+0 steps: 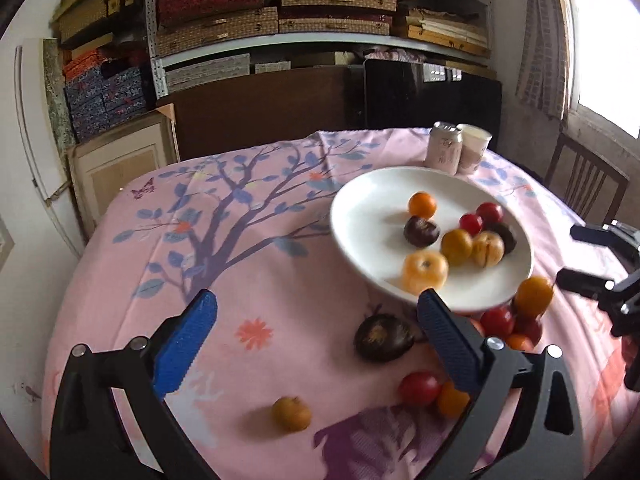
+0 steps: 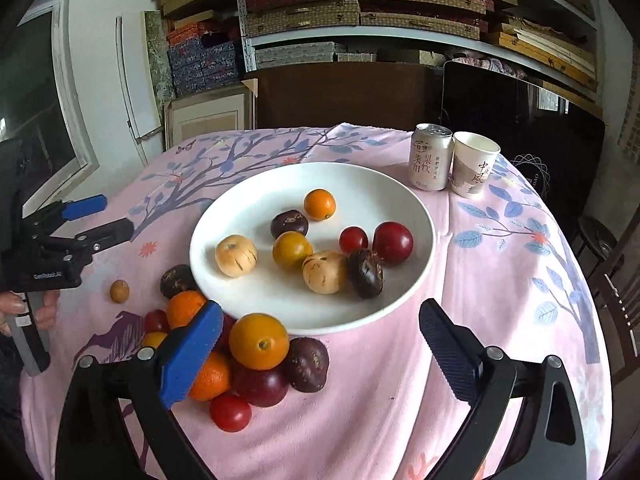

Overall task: Organize fruits
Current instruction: 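Grasp a small olive-brown fruit with the left tool while the right grasps an orange, then carry both fruits over the plate and open both tools to drop them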

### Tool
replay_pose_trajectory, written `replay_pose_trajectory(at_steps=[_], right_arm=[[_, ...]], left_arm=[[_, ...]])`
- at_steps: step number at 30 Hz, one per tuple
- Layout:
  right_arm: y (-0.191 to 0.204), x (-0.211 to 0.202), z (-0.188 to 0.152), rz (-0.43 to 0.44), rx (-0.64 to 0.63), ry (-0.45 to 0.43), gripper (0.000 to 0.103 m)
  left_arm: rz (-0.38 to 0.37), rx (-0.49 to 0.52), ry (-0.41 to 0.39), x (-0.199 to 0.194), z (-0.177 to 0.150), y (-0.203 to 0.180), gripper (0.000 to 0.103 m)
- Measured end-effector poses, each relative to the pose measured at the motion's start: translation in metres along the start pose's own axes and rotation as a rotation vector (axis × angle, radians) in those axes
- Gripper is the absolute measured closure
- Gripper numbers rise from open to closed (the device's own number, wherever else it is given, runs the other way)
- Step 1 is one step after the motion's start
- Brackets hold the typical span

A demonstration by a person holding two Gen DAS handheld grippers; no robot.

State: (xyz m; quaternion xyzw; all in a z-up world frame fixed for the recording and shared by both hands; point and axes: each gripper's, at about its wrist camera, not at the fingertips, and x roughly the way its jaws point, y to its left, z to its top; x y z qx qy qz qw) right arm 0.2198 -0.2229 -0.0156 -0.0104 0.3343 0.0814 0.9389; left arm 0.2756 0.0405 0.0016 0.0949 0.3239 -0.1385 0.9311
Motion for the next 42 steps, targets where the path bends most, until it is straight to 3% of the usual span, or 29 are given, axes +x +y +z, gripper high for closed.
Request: replay_pose_trajectory(at_steps=[3,8,9,11,12,13,14,15,17,18,19,20,23,27,33,42], right_arm=[[0.012,0.0,-0.012,-0.034,-0.054,-0.05,0.004],[0.012,0.021,-0.02,-0.033,-0.003,0.016,0.004],[0.011,0.023,-0.021,-0.034,0.011,0.013,0.004],[0.011,0.026,-0.024,-0.015,0.026,0.027,0.016],[0.012,0.028,-0.025,0.014,0.033,0.039,0.027],[0.014,0.029,-0.027,0.064,0.05,0.058,0.044],[0.017,0.03,-0.028,0.077,0.06,0.071,0.049],[0.02,0.028,-0.028,0.05,0.054,0.064,0.051],[0.022,0.024,-0.029,0.03,0.056,0.053,0.052],[0.021,0.022,-0.028,0.036,0.06,0.049,0.052],[0.019,0.018,-0.027,0.047,0.062,0.035,0.063],[0.017,0.014,-0.025,0.059,0.065,0.024,0.066],[0.01,0.004,-0.018,0.046,0.084,0.004,0.066],[0.004,-0.006,-0.014,0.062,0.104,-0.026,0.066],[-0.007,-0.011,0.015,0.057,0.094,-0.058,0.066],[-0.002,0.017,0.034,0.072,0.044,-0.018,0.065]], left_arm=[[0.067,0.025,0.038,-0.007,-0.029,0.017,0.004],[0.106,-0.005,0.124,0.015,-0.061,0.041,0.004],[0.085,-0.019,0.135,0.022,-0.064,0.045,0.004],[-0.008,-0.042,0.161,0.028,-0.063,0.048,0.005],[-0.027,-0.041,0.157,0.03,-0.062,0.047,0.019],[-0.108,-0.038,0.161,0.031,-0.062,0.045,0.031],[-0.177,-0.042,0.171,0.031,-0.062,0.041,0.052],[-0.196,-0.027,0.194,0.032,-0.065,0.033,0.068],[-0.174,0.064,0.201,0.029,-0.069,0.014,0.079],[-0.164,0.094,0.191,0.026,-0.069,0.005,0.079],[-0.194,0.104,0.172,0.019,-0.068,0.0,0.079],[-0.22,0.105,0.163,0.016,-0.066,-0.004,0.079],[-0.198,0.138,0.123,0.007,-0.06,-0.013,0.079],[-0.23,0.103,0.102,0.004,-0.044,-0.018,0.079],[-0.216,0.058,0.024,0.01,0.008,-0.034,0.079],[-0.2,0.031,0.088,0.059,0.038,-0.06,0.078]])
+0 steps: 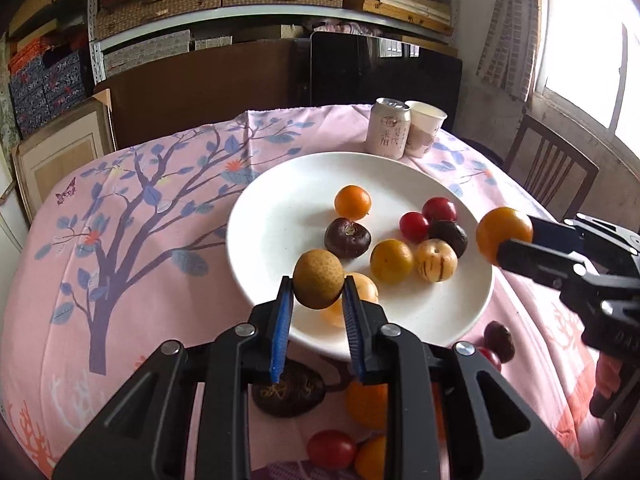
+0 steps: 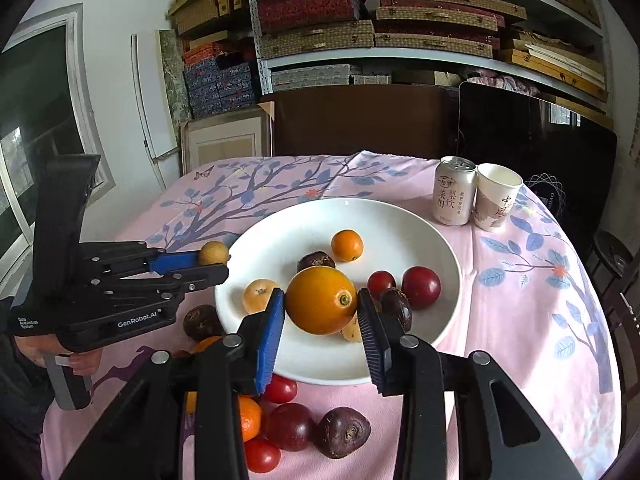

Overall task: Organize fruits
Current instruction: 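Carry both fruits over the plate and open both tools to drop them, then grasp an orange with the left tool while the right grasps a dark red fruit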

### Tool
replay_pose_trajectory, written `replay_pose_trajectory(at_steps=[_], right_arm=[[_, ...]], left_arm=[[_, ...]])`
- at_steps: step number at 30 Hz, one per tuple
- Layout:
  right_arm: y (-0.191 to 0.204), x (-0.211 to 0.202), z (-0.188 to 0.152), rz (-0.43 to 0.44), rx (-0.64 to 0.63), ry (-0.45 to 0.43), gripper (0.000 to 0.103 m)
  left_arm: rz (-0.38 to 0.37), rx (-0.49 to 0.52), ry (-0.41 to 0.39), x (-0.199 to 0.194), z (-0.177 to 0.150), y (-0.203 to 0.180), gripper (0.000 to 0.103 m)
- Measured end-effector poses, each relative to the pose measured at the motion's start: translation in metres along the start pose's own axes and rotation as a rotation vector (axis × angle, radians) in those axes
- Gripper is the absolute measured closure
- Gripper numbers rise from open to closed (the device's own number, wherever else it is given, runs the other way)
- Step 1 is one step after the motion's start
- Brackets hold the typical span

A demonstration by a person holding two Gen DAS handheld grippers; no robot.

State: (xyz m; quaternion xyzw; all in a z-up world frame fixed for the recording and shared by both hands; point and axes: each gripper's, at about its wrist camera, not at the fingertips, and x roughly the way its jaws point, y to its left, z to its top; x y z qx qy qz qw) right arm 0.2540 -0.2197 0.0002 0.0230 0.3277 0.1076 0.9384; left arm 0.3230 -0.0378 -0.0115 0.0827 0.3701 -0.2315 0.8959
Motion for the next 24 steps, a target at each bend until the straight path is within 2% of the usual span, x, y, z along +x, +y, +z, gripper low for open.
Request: replay_pose_trajectory(at_steps=[1,2,3,4,6,11,16,21,23,24], right_arm=[[0.0,0.003,0.0,0.001,0.0,0.007,0.051],[-0.001,0.005,-0.001,-0.018,0.001,0.002,0.034],[-0.001,0.003,-0.002,-0.03,0.003,-0.015,0.009],[-0.001,-0.001,-0.003,-0.033,0.004,-0.034,0.004],[-0.002,-0.006,-0.005,-0.047,-0.022,-0.023,0.004],[-0.006,-0.02,-0.027,-0.083,-0.052,0.041,0.004],[-0.014,-0.015,-0.057,-0.1,-0.069,0.119,0.004],[-0.034,0.0,-0.071,-0.029,0.029,0.114,0.004],[-0.039,0.01,-0.076,-0.001,0.065,0.139,0.004],[-0.042,0.011,-0.077,0.037,0.092,0.133,0.01]], left_arm=[[0.034,0.013,-0.005,0.003,0.0,-0.002,0.072],[0.071,0.028,-0.014,0.004,0.0,-0.004,0.035],[0.103,0.034,-0.03,0.002,-0.002,-0.005,0.004],[0.134,0.04,-0.086,-0.006,-0.005,-0.006,0.004],[0.161,0.079,-0.113,-0.015,-0.009,-0.008,0.005],[0.142,0.111,-0.051,-0.038,-0.031,-0.008,0.005],[0.116,0.145,0.03,-0.047,-0.073,-0.017,0.004],[0.071,0.141,0.058,-0.041,-0.091,-0.033,0.004],[0.065,0.148,0.075,-0.033,-0.095,-0.038,0.004],[0.059,0.15,0.074,-0.031,-0.096,-0.04,0.005]])
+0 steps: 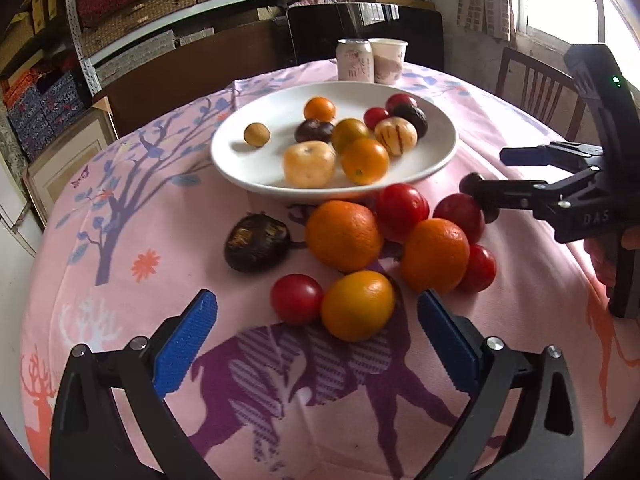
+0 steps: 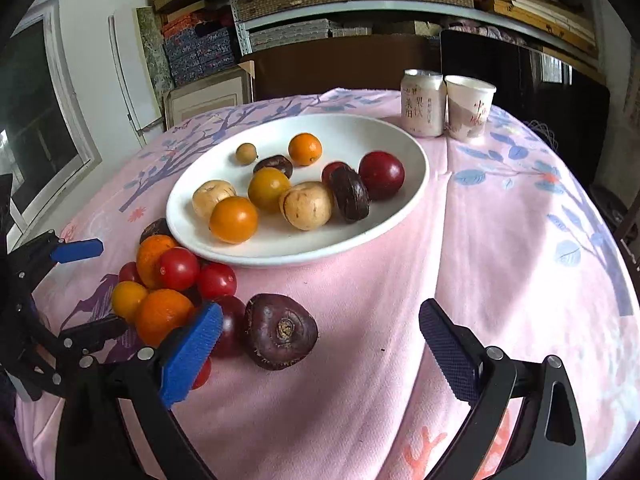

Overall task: Organize fruits
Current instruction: 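Grasp an orange with the left tool while the right grasps a dark red fruit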

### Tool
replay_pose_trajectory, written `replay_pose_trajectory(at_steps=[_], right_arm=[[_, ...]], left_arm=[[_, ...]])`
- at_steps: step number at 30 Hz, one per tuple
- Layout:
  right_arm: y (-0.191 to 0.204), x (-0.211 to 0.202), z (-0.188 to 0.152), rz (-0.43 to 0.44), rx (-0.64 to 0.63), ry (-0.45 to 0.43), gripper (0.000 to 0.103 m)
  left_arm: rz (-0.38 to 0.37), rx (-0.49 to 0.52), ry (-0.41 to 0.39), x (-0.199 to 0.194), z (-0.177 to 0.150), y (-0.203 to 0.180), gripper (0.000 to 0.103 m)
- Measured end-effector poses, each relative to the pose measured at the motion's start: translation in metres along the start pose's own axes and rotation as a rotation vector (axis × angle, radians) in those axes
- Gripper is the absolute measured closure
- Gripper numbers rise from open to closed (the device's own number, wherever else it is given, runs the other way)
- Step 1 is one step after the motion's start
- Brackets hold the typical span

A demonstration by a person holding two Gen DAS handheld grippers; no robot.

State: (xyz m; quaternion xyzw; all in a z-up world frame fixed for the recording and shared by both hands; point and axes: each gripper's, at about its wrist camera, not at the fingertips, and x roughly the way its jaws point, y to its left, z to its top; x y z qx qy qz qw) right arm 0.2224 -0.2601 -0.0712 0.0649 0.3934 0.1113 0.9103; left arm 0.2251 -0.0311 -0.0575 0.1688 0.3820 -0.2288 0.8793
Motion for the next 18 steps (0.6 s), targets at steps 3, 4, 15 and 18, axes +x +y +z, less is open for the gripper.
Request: replay_pose_trajectory(at_steps=[3,4,15,18], right_arm=[[0.0,0.002,-0.004,0.089,0.057,0.025,0.062],[0.003,0.0,-0.005,0.076,0.057,0.01,0.062],[0.024,-0.04,-0.002,0.042,0.018,-0.074,0.063],[0.025,-0.053,0.012,0.037,0.01,-0.111,0.063]], left_arm=[[-0.041,-0.013,0.013,0.008,-0.003,-0.002,0.04],[-0.03,-0.019,0.009,0.009,-0.004,-0.003,0.04],[-0.067,0.014,-0.05,-0.015,0.004,-0.007,0.094],[-0.093,-0.021,-0.083,-0.033,0.016,0.003,0.095]])
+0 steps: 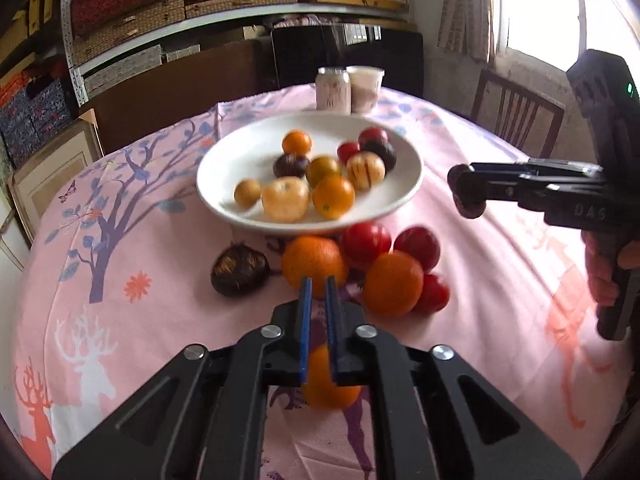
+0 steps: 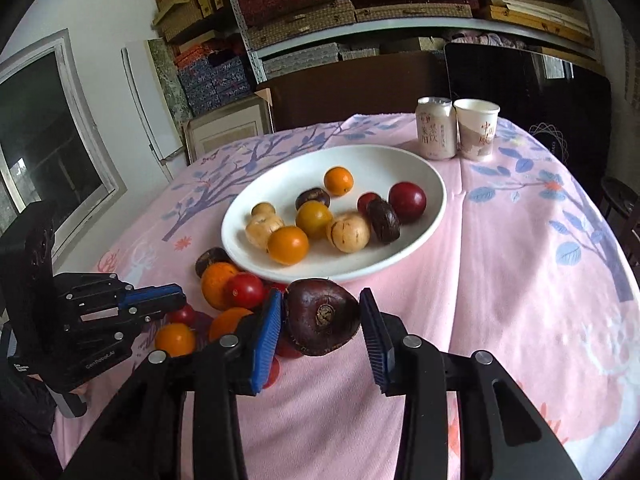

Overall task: Organize fruits
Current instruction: 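Grasp an orange with the left tool while the right grasps a dark red fruit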

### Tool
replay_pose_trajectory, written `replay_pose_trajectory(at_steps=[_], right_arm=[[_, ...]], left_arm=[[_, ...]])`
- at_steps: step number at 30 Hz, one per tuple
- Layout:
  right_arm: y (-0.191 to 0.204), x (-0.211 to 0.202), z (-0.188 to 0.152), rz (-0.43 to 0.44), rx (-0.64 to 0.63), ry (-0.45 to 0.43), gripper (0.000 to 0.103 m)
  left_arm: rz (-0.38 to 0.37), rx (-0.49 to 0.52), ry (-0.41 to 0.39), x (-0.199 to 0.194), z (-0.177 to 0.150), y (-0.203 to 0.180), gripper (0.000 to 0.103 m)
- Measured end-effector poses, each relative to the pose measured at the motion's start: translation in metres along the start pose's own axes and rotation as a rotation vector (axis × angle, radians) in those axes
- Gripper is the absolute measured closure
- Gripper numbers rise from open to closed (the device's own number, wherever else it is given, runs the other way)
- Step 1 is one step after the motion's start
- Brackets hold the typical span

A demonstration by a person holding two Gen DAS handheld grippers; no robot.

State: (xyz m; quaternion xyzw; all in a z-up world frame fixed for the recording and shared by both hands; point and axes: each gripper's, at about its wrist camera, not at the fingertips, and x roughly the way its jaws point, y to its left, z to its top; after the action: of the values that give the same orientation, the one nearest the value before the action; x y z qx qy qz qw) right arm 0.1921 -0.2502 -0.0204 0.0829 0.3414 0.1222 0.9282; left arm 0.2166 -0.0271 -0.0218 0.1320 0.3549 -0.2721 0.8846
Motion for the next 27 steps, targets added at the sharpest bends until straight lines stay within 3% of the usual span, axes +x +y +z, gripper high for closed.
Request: replay_pose_trajectory(at_steps=[2,4,6,8,10,13,14,16,18,19,23,25,26,27], right_arm=[[0.0,-0.004,0.008,-0.007,-0.016,-0.004,0.063],[0.001,-0.006,0.01,-0.017,-0.033,0.0,0.063],[0.001,-0.009,0.007,-0.015,-0.039,0.004,0.063],[-0.001,-0.011,0.001,-0.005,-0.029,0.009,0.063],[-0.004,-0.012,-0.004,0.006,-0.009,0.014,0.063],[-0.008,-0.014,-0.007,0.016,0.009,0.004,0.067],[-0.008,-0.015,-0.008,0.02,0.015,-0.003,0.068],[-0.009,-0.018,-0.007,0.029,0.023,-0.014,0.068],[-0.006,-0.023,-0.008,0.032,0.017,-0.025,0.069],[-0.006,-0.025,-0.008,0.029,0.013,-0.033,0.069],[-0.008,-0.028,-0.01,0.031,0.014,-0.03,0.07],[-0.009,-0.023,-0.014,0.05,0.007,0.013,0.068],[-0.008,-0.019,-0.018,0.059,-0.001,0.046,0.062],[-0.005,-0.015,-0.023,0.057,-0.017,0.077,0.04]], left_arm=[[0.023,-0.019,-0.019,-0.006,0.004,0.006,0.095],[-0.003,-0.033,0.003,-0.008,-0.001,0.008,0.084],[-0.013,-0.045,0.021,-0.014,-0.014,0.008,0.029],[0.024,-0.033,0.012,-0.024,-0.033,0.005,0.01],[0.08,0.0,0.016,-0.029,-0.05,0.001,0.006],[0.2,0.062,0.064,-0.019,-0.067,-0.002,0.005],[0.21,0.06,0.065,-0.014,-0.07,-0.001,0.005],[0.161,0.03,0.132,-0.001,-0.073,0.007,0.008],[0.04,-0.036,0.132,0.0,-0.071,0.016,0.055],[0.029,-0.077,0.118,-0.001,-0.068,0.021,0.062],[0.024,-0.037,0.118,-0.002,-0.07,0.015,0.063],[-0.001,-0.026,0.111,-0.007,-0.071,0.009,0.063],[-0.013,-0.022,0.108,-0.009,-0.072,0.008,0.063],[-0.014,-0.021,0.099,-0.013,-0.072,0.006,0.063]])
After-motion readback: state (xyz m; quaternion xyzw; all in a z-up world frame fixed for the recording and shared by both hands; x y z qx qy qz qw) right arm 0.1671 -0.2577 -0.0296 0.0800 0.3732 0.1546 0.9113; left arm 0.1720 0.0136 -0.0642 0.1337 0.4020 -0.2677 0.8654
